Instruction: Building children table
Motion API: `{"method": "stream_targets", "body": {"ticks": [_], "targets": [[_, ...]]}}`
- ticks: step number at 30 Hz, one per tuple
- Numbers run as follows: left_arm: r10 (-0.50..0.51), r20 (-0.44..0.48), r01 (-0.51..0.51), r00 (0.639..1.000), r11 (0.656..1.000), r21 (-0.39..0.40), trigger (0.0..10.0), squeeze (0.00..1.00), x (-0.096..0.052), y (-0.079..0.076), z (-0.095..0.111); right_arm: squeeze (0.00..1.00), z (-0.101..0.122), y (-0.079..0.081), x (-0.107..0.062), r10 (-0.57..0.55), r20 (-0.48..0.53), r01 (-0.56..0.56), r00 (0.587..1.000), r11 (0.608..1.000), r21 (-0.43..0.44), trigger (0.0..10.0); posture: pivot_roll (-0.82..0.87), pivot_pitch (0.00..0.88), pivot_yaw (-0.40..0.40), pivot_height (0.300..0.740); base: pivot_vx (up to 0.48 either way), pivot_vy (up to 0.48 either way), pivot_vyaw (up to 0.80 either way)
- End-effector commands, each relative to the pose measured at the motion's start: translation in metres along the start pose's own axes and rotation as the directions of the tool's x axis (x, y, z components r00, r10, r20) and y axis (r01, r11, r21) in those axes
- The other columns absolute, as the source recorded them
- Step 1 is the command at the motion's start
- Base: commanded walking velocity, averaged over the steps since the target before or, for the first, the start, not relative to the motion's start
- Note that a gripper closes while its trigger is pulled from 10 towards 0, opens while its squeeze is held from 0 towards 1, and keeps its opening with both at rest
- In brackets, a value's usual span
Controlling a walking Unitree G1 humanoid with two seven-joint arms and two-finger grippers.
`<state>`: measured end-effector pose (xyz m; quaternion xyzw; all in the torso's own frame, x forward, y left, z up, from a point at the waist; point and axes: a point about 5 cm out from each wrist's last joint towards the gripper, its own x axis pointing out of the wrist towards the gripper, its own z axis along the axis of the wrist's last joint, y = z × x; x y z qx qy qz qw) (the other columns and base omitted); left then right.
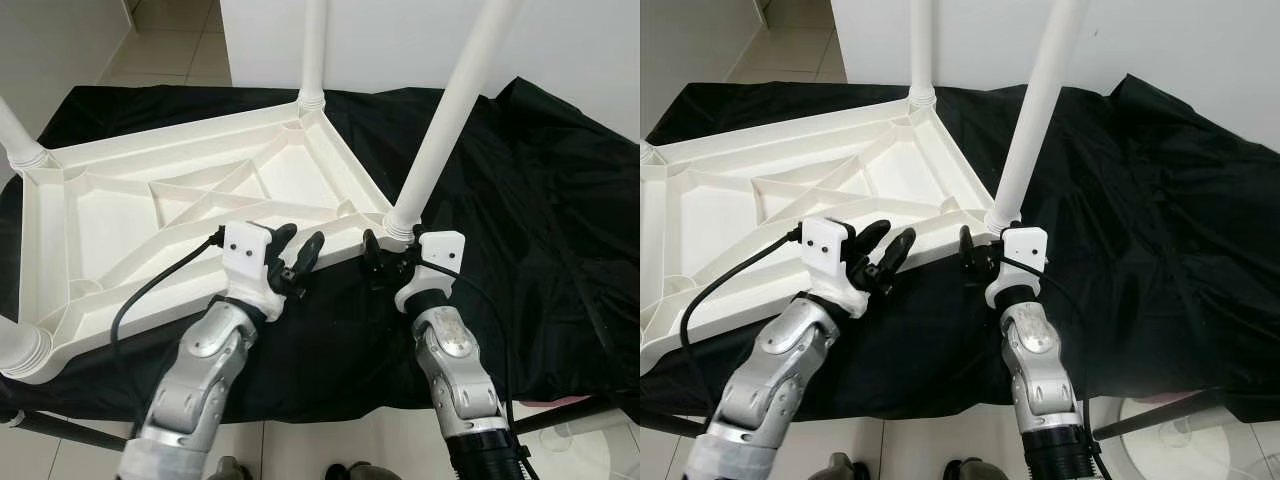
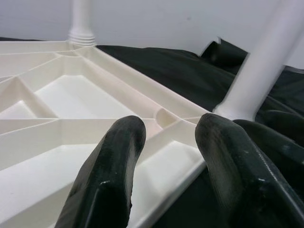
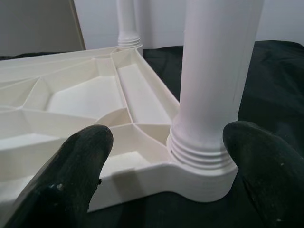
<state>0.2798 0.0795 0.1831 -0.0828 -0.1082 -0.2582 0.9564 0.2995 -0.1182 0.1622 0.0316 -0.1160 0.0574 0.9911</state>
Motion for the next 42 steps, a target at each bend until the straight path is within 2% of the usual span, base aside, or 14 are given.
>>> {"method": "stream_targets", "body": {"ticks": [1,3,5,14,17,22,25,29,34,42], "targets": [[0.042,-0.021,-0.042,0.999,0.999,0.021,10.0,0.00,0.000,0.002,-0.005,0.00,-0.002,-0.001,0.000,-0.020,-0.001,0.020,1.000,1.000,0.004,10.0,-0.03,0.116,-0.037,0.740,0.000,0.000,0.00],[0.076,-0.017,-0.076,0.997,0.997,0.021,10.0,0.00,0.004,0.001,-0.005,0.00,-0.001,0.001,0.002,-0.029,0.006,0.029,1.000,1.000,-0.001,10.0,-0.04,0.119,-0.031,0.740,0.000,0.000,0.00],[0.141,-0.033,-0.142,0.989,0.990,-0.016,10.0,0.00,0.012,-0.002,-0.007,0.00,0.002,0.003,0.004,-0.037,0.021,0.037,0.999,0.999,0.009,10.0,-0.05,0.124,-0.029,0.740,0.000,0.000,0.00],[0.191,-0.025,-0.191,0.981,0.981,-0.022,10.0,0.00,0.022,-0.005,-0.009,0.00,0.004,0.006,0.003,-0.062,0.032,0.061,0.998,0.998,0.031,10.0,-0.06,0.131,-0.025,0.740,0.000,0.000,0.00],[0.218,-0.002,-0.218,0.976,0.974,-0.062,10.0,0.00,0.029,-0.002,-0.007,0.00,0.003,0.010,0.001,-0.078,0.029,0.077,0.997,0.996,0.047,10.0,-0.07,0.145,-0.031,0.740,0.000,0.000,0.00],[0.214,0.004,-0.213,0.977,0.976,-0.051,10.0,0.00,0.031,-0.006,-0.006,0.00,0.004,0.012,0.001,-0.076,0.030,0.074,0.997,0.996,0.052,10.0,-0.07,0.152,-0.042,0.740,0.000,0.000,0.00],[0.216,0.013,-0.215,0.976,0.976,-0.017,10.0,0.00,0.033,-0.008,-0.006,0.00,0.005,0.013,0.001,-0.070,0.032,0.068,0.997,0.996,0.050,10.0,-0.08,0.159,-0.055,0.740,0.000,0.000,0.00],[0.232,0.019,-0.231,0.973,0.972,-0.037,10.0,0.00,0.036,-0.006,-0.005,0.00,0.008,0.014,0.001,-0.062,0.040,0.060,0.997,0.997,0.054,10.0,-0.08,0.161,-0.054,0.740,0.000,0.000,0.00],[0.222,0.027,-0.221,0.975,0.975,-0.018,10.0,0.00,0.039,-0.006,-0.005,0.00,0.008,0.014,0.004,-0.066,0.043,0.063,0.997,0.997,0.053,10.0,-0.08,0.156,-0.052,0.740,0.000,0.000,0.00],[0.184,0.027,-0.181,0.983,0.980,-0.079,10.0,0.00,0.045,-0.007,-0.004,0.00,0.008,0.011,0.009,-0.075,0.051,0.073,0.996,0.996,0.047,10.0,-0.07,0.153,-0.048,0.740,0.000,0.000,0.00]]}}
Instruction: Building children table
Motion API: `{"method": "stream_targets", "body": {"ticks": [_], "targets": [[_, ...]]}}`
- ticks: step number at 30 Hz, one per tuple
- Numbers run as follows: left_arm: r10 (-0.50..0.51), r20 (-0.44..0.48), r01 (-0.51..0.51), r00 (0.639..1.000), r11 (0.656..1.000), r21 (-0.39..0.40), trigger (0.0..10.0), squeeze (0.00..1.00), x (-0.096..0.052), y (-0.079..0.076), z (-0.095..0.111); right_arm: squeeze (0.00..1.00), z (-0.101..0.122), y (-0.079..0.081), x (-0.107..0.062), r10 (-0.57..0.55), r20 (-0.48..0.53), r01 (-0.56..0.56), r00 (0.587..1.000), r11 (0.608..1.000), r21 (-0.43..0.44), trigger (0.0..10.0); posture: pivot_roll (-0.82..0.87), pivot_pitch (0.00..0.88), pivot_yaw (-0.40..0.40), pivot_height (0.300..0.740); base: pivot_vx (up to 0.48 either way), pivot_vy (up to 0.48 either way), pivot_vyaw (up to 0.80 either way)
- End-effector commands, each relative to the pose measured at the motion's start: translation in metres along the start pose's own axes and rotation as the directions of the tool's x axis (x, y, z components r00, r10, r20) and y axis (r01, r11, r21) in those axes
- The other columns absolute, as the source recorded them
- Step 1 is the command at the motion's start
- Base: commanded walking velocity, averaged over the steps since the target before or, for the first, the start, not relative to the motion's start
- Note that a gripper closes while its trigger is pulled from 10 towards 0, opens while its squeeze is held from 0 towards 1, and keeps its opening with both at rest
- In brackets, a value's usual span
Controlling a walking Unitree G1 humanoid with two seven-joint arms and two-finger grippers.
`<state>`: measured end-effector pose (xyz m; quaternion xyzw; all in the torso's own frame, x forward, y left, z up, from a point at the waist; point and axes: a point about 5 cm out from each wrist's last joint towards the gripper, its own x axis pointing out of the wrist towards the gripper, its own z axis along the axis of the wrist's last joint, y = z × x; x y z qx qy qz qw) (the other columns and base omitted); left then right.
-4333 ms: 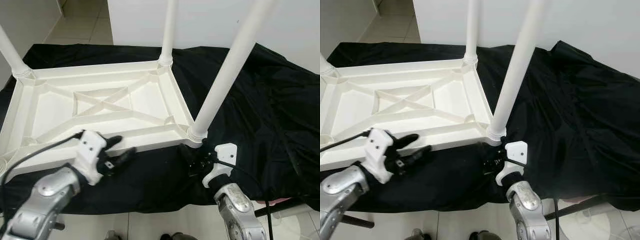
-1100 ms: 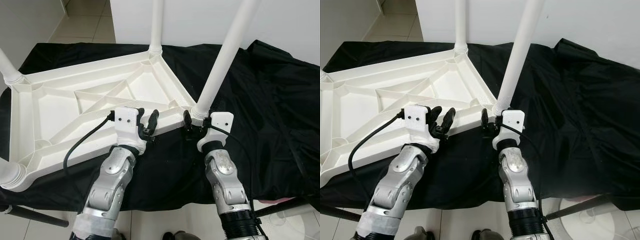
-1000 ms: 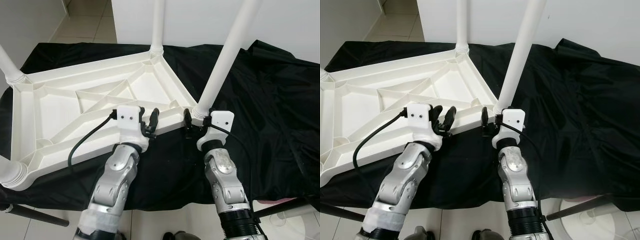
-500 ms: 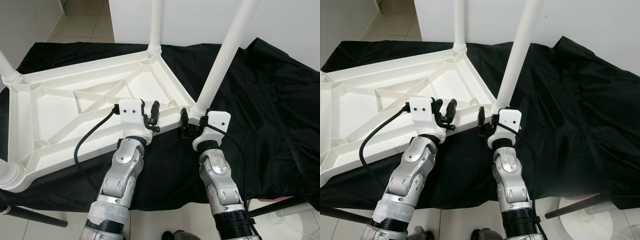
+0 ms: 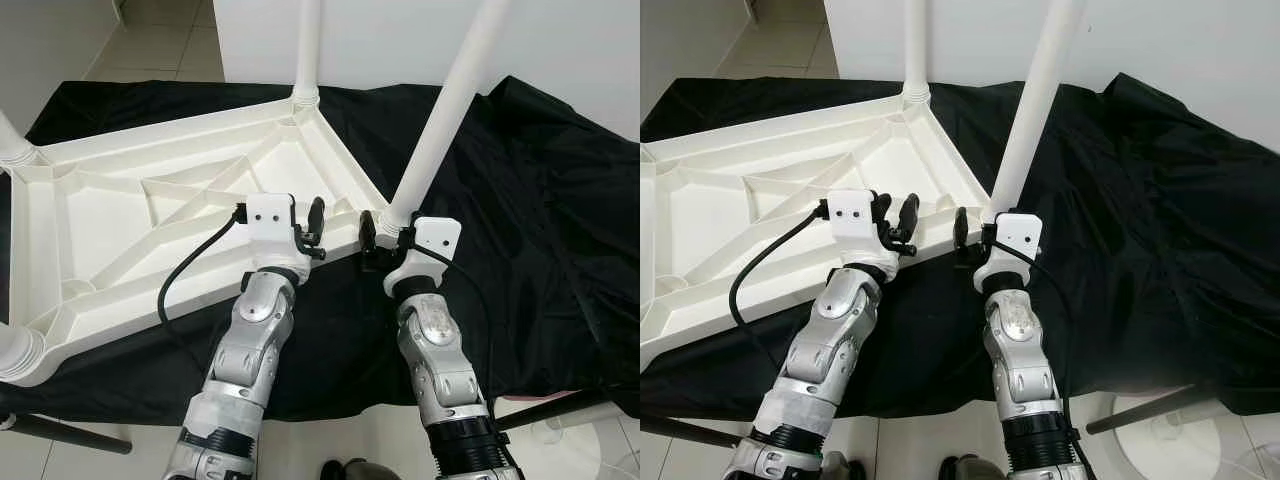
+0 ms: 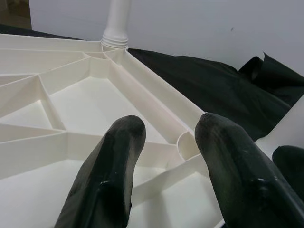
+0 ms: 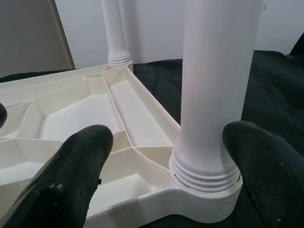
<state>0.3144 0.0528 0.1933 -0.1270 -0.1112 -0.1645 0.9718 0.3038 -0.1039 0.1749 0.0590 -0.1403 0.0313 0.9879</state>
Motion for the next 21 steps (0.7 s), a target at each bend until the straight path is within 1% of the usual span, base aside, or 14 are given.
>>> {"method": "stream_targets", "body": {"ticks": [1,7,10,13,16,17,18,21], "targets": [[-0.009,-0.008,0.009,1.000,1.000,-0.010,10.0,0.00,0.001,0.001,-0.002,0.00,-0.002,-0.005,0.001,-0.025,0.001,0.025,1.000,1.000,-0.002,10.0,-0.07,0.153,-0.048,0.740,0.000,0.000,0.00],[-0.021,-0.008,0.020,1.000,1.000,-0.002,10.0,0.00,0.001,0.001,-0.002,0.00,-0.001,-0.010,0.003,-0.046,0.005,0.046,0.999,0.999,0.003,10.0,-0.06,0.159,-0.046,0.740,0.000,0.000,0.00],[-0.032,-0.002,0.032,0.999,0.999,0.009,10.0,0.00,-0.001,0.004,0.000,0.00,-0.001,-0.016,0.008,-0.022,-0.009,0.022,1.000,0.999,0.027,10.0,-0.05,0.170,-0.049,0.740,0.000,0.000,0.00],[-0.035,0.001,0.035,0.999,0.999,0.017,10.0,0.00,-0.002,0.005,0.001,0.00,0.000,-0.018,0.009,-0.020,-0.006,0.020,1.000,0.999,0.031,10.0,-0.05,0.173,-0.049,0.740,0.000,0.000,0.00],[-0.045,0.012,0.044,0.999,0.999,0.020,10.0,0.00,-0.003,0.006,0.003,0.00,0.004,-0.018,0.007,-0.018,0.010,0.018,1.000,0.999,0.038,10.0,-0.04,0.181,-0.053,0.740,0.000,0.000,0.00],[-0.067,0.022,0.067,0.998,0.998,0.009,10.0,0.00,-0.004,0.007,0.004,0.00,0.003,-0.016,0.000,-0.028,0.015,0.027,1.000,0.999,0.028,10.0,-0.03,0.186,-0.061,0.740,0.000,0.000,0.00],[-0.079,0.025,0.079,0.997,0.997,0.003,10.0,0.00,-0.004,0.007,0.005,0.00,0.001,-0.015,-0.002,-0.033,0.013,0.032,0.999,0.999,0.025,10.0,-0.03,0.186,-0.061,0.740,0.000,0.000,0.00],[-0.087,0.027,0.087,0.996,0.996,-0.002,10.0,0.00,-0.004,0.007,0.005,0.00,0.000,-0.015,-0.003,-0.036,0.012,0.035,0.999,0.999,0.026,10.0,-0.03,0.186,-0.061,0.740,0.000,0.000,0.00]]}}
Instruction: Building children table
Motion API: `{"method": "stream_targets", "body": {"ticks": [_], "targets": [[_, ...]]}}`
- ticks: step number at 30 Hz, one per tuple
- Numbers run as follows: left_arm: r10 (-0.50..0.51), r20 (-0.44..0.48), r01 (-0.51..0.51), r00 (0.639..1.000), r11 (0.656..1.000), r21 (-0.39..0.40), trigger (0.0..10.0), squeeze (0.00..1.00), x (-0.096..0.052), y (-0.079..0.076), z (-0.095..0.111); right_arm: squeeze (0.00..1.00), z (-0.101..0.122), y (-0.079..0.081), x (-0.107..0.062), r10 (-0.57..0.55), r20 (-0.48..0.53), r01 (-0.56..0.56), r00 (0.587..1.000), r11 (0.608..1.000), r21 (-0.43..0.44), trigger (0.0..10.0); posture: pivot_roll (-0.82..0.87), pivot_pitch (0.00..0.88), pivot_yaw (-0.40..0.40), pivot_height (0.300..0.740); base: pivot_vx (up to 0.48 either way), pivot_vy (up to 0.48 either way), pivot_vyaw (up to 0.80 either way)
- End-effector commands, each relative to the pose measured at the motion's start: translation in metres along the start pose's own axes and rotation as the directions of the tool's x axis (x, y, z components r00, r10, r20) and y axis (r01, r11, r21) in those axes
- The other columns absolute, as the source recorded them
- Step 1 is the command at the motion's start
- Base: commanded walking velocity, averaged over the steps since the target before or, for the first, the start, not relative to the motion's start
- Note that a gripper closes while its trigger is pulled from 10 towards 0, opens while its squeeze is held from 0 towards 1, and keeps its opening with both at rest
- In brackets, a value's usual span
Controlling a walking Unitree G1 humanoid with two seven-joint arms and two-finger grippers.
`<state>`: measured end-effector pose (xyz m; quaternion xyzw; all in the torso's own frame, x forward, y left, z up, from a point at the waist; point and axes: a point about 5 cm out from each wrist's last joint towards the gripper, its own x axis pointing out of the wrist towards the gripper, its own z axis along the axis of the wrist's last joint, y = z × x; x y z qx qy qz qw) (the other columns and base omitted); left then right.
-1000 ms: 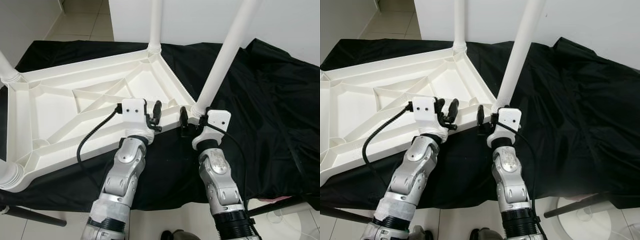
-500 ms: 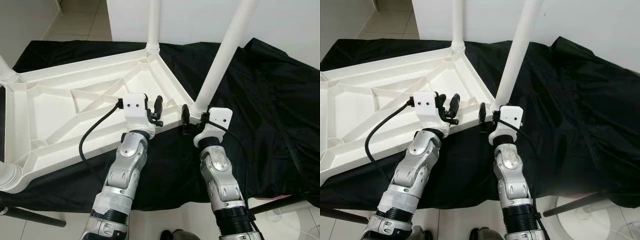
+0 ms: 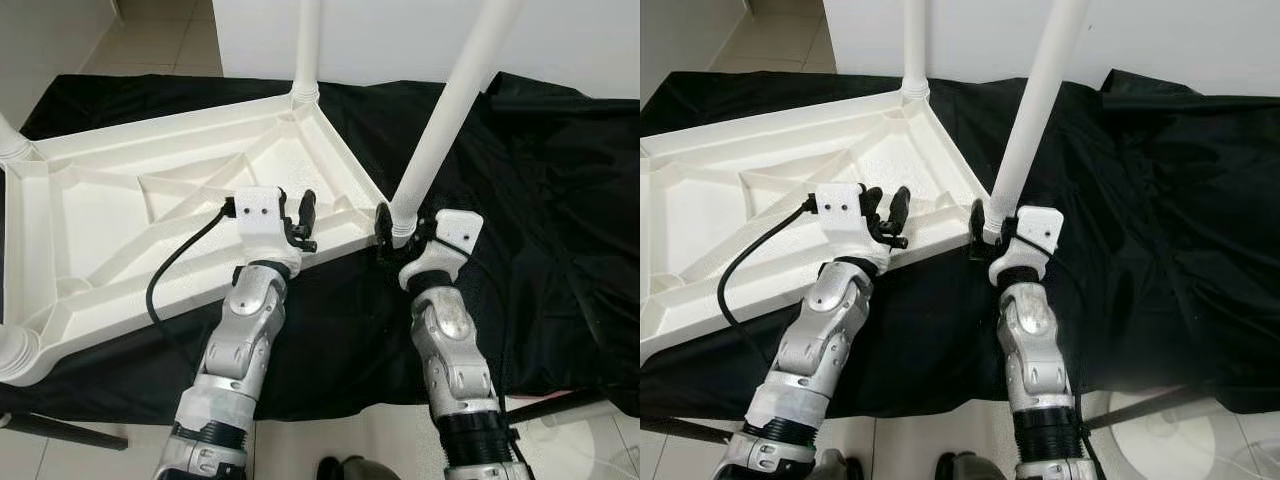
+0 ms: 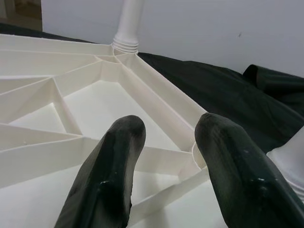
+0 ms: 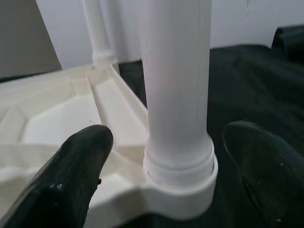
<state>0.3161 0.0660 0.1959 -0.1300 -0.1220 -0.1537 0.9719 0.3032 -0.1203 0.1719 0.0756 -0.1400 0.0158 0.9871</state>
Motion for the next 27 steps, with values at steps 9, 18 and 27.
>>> {"method": "stream_targets", "body": {"ticks": [9,18,27], "targets": [[-0.201,-0.014,0.201,0.980,0.972,0.120,10.0,0.00,-0.008,-0.005,-0.002,0.00,-0.006,0.007,-0.007,0.118,-0.032,-0.116,0.993,0.992,0.039,10.0,-0.02,0.170,-0.086,0.740,0.000,0.000,0.00],[-0.194,-0.009,0.193,0.981,0.966,0.173,10.0,0.00,-0.005,0.006,0.003,0.00,-0.005,-0.004,0.001,0.289,-0.065,-0.289,0.955,0.957,0.007,10.0,-0.02,0.172,-0.090,0.740,0.000,0.000,0.00],[-0.227,-0.023,0.227,0.974,0.954,0.195,10.0,0.00,-0.008,0.000,0.000,0.00,-0.002,-0.019,0.017,0.331,-0.074,-0.333,0.941,0.943,-0.013,10.0,-0.02,0.181,-0.083,0.740,0.000,0.000,0.00]]}}
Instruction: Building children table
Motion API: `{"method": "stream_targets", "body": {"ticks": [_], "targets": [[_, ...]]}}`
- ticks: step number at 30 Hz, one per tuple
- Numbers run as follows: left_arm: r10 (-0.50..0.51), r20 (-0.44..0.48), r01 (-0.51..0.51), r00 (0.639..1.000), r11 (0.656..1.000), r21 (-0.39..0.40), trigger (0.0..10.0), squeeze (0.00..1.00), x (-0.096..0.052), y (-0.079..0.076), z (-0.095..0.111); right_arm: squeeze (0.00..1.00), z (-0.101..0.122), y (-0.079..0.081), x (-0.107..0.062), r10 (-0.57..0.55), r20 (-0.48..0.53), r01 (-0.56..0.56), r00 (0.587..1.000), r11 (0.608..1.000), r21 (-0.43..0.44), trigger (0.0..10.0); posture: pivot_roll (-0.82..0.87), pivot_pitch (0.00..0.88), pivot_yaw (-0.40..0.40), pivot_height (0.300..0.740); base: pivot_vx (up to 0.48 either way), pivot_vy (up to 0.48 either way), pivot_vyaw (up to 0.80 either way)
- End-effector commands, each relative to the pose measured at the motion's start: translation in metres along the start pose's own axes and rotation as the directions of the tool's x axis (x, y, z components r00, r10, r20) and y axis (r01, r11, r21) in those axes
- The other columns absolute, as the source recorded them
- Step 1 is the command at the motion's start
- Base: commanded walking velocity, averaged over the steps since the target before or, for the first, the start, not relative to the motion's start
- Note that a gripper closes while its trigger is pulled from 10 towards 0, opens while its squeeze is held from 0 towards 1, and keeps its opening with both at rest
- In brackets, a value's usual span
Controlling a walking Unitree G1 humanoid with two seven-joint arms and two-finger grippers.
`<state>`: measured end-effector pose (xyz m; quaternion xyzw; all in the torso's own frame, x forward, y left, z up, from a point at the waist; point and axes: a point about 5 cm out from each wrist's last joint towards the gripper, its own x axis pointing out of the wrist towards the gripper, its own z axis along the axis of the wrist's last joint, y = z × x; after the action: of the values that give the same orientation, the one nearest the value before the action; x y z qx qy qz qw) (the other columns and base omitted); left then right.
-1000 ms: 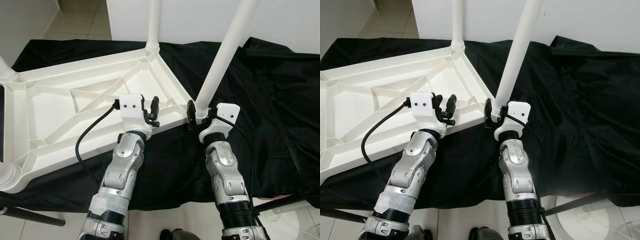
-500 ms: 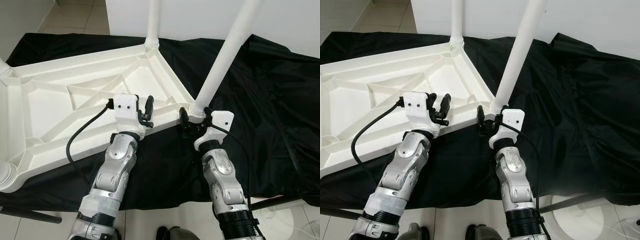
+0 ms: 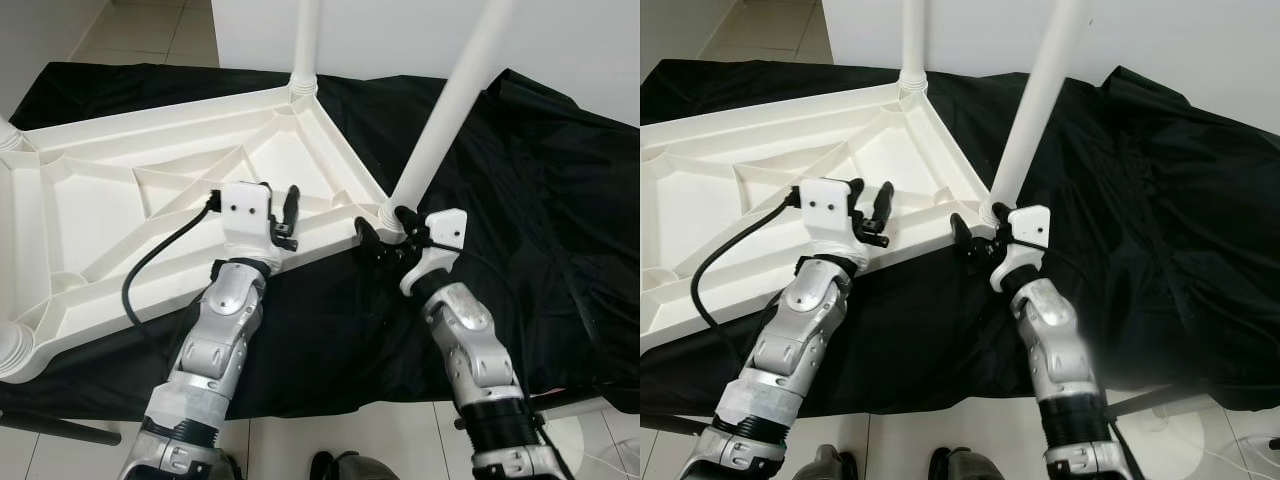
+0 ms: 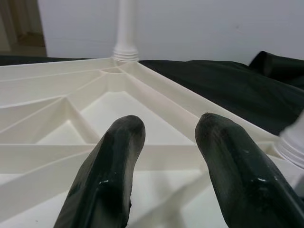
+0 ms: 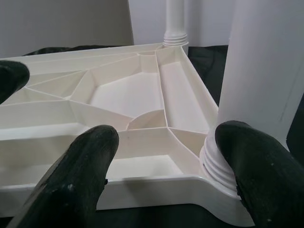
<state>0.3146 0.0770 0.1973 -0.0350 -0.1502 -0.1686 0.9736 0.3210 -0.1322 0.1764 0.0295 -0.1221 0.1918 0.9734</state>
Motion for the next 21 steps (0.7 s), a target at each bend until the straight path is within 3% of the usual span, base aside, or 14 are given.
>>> {"method": "stream_targets", "body": {"ticks": [1,9,12,14,21], "targets": [[-0.190,-0.010,0.190,0.982,0.982,0.005,10.0,0.00,-0.004,-0.013,-0.002,0.00,-0.002,-0.012,0.002,-0.022,-0.009,0.022,1.000,1.000,0.022,10.0,-0.02,0.182,-0.081,0.740,0.000,0.000,0.00],[-0.312,-0.035,0.312,0.949,0.950,-0.007,10.0,0.00,-0.010,-0.028,-0.003,0.00,0.005,-0.035,0.015,-0.044,-0.006,0.044,0.999,0.999,-0.007,10.0,-0.01,0.186,-0.073,0.740,0.000,0.000,0.00],[-0.405,-0.064,0.405,0.912,0.914,-0.018,10.0,0.00,-0.022,-0.041,-0.005,0.00,0.003,-0.053,0.018,-0.115,-0.014,0.115,0.993,0.993,-0.020,10.0,-0.01,0.183,-0.062,0.740,0.000,0.000,0.00],[-0.418,-0.074,0.417,0.905,0.908,-0.023,10.0,0.00,-0.027,-0.043,-0.006,0.00,0.002,-0.056,0.018,-0.138,-0.009,0.137,0.990,0.990,-0.019,10.0,-0.01,0.183,-0.062,0.740,0.000,0.000,0.00],[-0.441,-0.139,0.444,0.887,0.896,-0.012,10.0,0.00,-0.045,-0.040,-0.011,0.00,0.003,-0.042,0.012,-0.123,0.033,0.123,0.992,0.992,0.007,10.0,-0.01,0.178,-0.053,0.740,0.000,0.000,0.00]]}}
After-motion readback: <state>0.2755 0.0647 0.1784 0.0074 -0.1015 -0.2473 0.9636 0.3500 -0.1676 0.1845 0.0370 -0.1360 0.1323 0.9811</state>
